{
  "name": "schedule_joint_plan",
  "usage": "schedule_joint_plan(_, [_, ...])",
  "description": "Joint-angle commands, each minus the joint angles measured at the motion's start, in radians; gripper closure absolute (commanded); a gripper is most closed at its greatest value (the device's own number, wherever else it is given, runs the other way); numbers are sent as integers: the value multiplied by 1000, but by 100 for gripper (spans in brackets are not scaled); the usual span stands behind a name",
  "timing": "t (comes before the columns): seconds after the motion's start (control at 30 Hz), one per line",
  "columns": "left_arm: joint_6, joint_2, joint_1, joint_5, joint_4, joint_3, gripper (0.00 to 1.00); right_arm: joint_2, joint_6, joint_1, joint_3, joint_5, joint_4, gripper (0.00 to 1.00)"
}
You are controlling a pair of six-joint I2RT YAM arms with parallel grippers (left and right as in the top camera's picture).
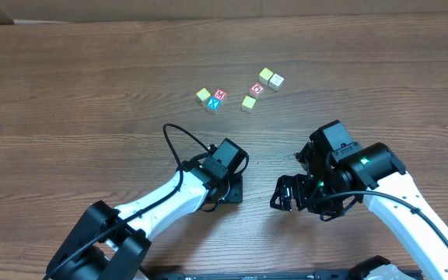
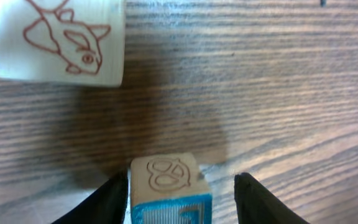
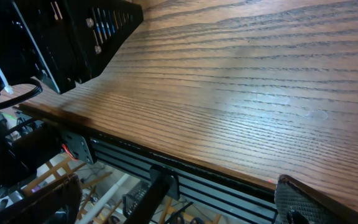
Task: Flip 5 blocks
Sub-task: 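Lower the blue-lettered block at front-centre and open the left gripper, then move the left gripper to the cluster and grasp the yellow S block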
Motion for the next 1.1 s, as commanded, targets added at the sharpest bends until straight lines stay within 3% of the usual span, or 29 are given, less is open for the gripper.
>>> schedule_joint_plan(0.0, [46, -41, 2, 2, -38, 56, 51, -9, -2, 5, 29, 3, 4, 0])
schedule_joint_plan(0.23, [59, -142, 3, -90, -195, 130, 48, -9, -2, 5, 29, 3, 13, 0])
schedule_joint_plan(0.37, [78, -172, 33, -164, -241, 136, 32, -9, -2, 5, 29, 3, 19, 0])
schedule_joint_plan(0.43, [138, -164, 71, -159, -240, 136, 29, -9, -2, 5, 29, 3, 21, 0])
schedule_joint_plan(0.63, [349, -117, 225, -66, -197, 137, 36, -9, -2, 5, 29, 3, 22, 0])
schedule_joint_plan(0.8, [439, -74, 318, 42, -150, 148, 35, -9, -2, 5, 29, -2, 22, 0])
schedule_joint_plan(0.93, [427, -36, 334, 96, -100, 160, 29, -9, 2, 5, 29, -2, 22, 0])
schedule_joint_plan(1.07, [308, 18, 328, 103, -75, 192, 29, -9, 16, 5, 29, -1, 23, 0])
